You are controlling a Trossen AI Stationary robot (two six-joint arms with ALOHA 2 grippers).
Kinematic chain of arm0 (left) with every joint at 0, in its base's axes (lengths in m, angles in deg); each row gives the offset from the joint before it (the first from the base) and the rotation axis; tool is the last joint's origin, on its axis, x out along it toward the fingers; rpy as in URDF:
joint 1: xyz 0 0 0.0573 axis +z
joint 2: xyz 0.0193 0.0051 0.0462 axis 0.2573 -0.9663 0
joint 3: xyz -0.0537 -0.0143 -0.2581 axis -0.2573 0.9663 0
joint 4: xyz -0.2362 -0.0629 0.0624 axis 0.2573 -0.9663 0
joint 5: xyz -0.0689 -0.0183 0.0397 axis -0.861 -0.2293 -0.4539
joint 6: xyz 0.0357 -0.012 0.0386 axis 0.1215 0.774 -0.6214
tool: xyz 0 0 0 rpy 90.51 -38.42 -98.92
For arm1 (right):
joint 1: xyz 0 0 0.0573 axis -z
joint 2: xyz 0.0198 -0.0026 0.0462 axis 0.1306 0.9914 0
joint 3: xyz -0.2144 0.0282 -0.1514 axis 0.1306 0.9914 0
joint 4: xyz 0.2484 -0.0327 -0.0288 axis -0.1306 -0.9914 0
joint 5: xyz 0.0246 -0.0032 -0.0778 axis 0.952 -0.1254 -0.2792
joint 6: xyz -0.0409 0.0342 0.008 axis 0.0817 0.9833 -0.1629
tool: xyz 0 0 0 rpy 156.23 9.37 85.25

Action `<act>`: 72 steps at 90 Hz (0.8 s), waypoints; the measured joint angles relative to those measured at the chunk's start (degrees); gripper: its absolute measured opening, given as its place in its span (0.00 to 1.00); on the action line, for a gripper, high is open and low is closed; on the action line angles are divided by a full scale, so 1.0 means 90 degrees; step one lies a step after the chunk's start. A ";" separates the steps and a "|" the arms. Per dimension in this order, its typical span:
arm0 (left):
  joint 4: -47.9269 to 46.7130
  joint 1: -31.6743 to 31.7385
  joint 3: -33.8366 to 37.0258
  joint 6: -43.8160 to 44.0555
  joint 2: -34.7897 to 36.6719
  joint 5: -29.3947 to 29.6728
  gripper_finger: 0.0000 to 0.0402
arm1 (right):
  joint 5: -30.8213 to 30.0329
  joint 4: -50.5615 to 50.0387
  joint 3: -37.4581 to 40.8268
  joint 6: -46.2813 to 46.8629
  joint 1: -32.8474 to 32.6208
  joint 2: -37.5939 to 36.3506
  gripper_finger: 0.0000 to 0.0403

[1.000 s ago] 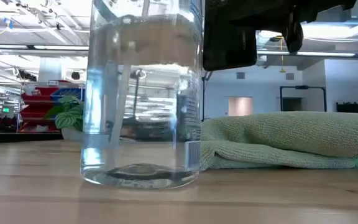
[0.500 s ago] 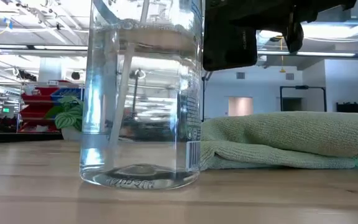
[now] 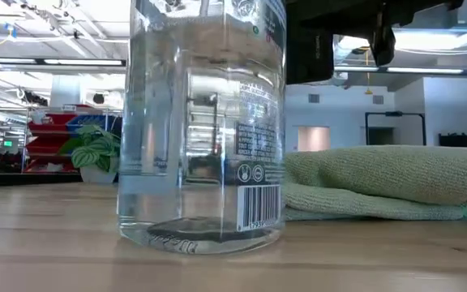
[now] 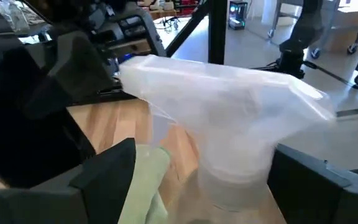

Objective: Apply microfiber cloth
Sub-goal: Spray the back of the black cellphone with the spray bottle

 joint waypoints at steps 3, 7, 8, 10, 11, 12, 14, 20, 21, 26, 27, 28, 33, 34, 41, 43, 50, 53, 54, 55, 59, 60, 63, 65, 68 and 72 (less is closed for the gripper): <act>0.0004 0.0000 0.0000 -0.0055 0.0000 -0.0001 0.78 | 0.0000 0.0000 0.0000 0.0000 -0.0002 0.0000 0.04; 0.0028 0.0000 0.0000 -0.0108 0.0000 -0.0003 0.78 | 0.0000 0.0000 0.0000 0.0000 -0.0001 0.0000 0.04; 0.0037 0.0000 0.0000 -0.0119 0.0000 -0.0006 0.78 | 0.0000 0.0000 0.0000 0.0000 -0.0001 0.0000 0.04; 0.0041 0.0000 0.0000 -0.0133 0.0000 -0.0017 0.78 | 0.0000 0.0000 0.0000 0.0000 -0.0001 0.0000 0.04; 0.0039 0.0000 0.0000 -0.0144 0.0000 -0.0020 0.78 | 0.0000 0.0000 0.0000 0.0000 -0.0001 0.0000 0.04; 0.0039 0.0000 0.0000 -0.0145 0.0000 -0.0031 0.78 | 0.0000 0.0000 0.0000 0.0000 -0.0001 0.0000 0.04; 0.0039 0.0002 0.0000 -0.0147 0.0000 -0.0064 0.78 | 0.0000 0.0000 0.0000 0.0000 -0.0001 0.0000 0.04; 0.0039 0.0033 0.0000 -0.0147 0.0000 -0.0186 0.78 | 0.0000 0.0000 0.0000 0.0000 0.0002 0.0000 0.04; 0.0039 0.0041 0.0000 -0.0147 0.0000 -0.0222 0.78 | 0.0000 0.0000 0.0000 0.0000 0.0002 0.0000 0.04; 0.0044 0.0081 0.0000 -0.0149 0.0000 -0.0377 0.78 | 0.0000 0.0002 0.0000 0.0000 0.0002 0.0000 0.04; 0.0044 0.0088 0.0000 -0.0149 0.0000 -0.0407 0.78 | 0.0000 0.0002 0.0000 0.0000 0.0002 0.0000 0.04; 0.0045 0.0097 0.0000 -0.0148 0.0000 -0.0429 0.78 | 0.0000 0.0002 0.0000 0.0000 0.0002 0.0000 0.04; 0.0049 0.0138 0.0000 -0.0145 0.0000 -0.0476 0.78 | 0.0000 0.0030 0.0000 0.0000 0.0002 0.0000 0.04; 0.0049 0.0147 0.0000 -0.0144 0.0000 -0.0479 0.78 | 0.0000 0.0038 0.0000 0.0000 0.0002 0.0000 0.04; 0.0049 0.0197 0.0000 -0.0160 0.0000 -0.0494 0.78 | 0.0000 0.0070 0.0000 0.0000 0.0002 0.0000 0.04; 0.0053 0.0203 0.0000 -0.0181 0.0000 -0.0496 0.78 | 0.0000 0.0070 0.0000 0.0000 0.0002 0.0000 0.04; 0.0096 0.0204 0.0000 -0.0288 0.0000 -0.0514 0.78 | 0.0000 0.0070 0.0000 0.0000 0.0002 0.0000 0.04; 0.0128 0.0204 0.0000 -0.0326 0.0000 -0.0517 0.78 | 0.0000 0.0075 0.0000 -0.0002 0.0002 0.0000 0.04; 0.0142 0.0204 0.0000 -0.0334 0.0000 -0.0523 0.78 | 0.0000 0.0077 0.0000 -0.0002 0.0002 0.0000 0.04; 0.0155 0.0204 0.0000 -0.0342 0.0000 -0.0535 0.78 | 0.0000 0.0081 0.0000 -0.0002 0.0002 0.0000 0.04; 0.0189 0.0204 0.0000 -0.0359 0.0000 -0.0590 0.78 | 0.0000 0.0126 0.0000 -0.0002 0.0002 0.0000 0.04; 0.0195 0.0204 0.0000 -0.0359 0.0000 -0.0599 0.78 | 0.0000 0.0141 0.0000 -0.0002 0.0002 0.0000 0.04; 0.0205 0.0203 0.0000 -0.0358 0.0000 -0.0607 0.78 | 0.0000 0.0200 0.0000 -0.0002 0.0002 0.0000 0.04; 0.0202 0.0203 0.0000 -0.0356 0.0000 -0.0606 0.78 | -0.0002 0.0250 0.0000 -0.0002 0.0002 0.0000 0.04; 0.0195 0.0209 0.0000 -0.0354 0.0000 -0.0608 0.78 | -0.0002 0.0343 0.0000 -0.0007 0.0002 0.0000 0.04; 0.0194 0.0220 0.0000 -0.0354 0.0000 -0.0607 0.78 | -0.0002 0.0493 0.0000 -0.0099 0.0002 0.0000 0.04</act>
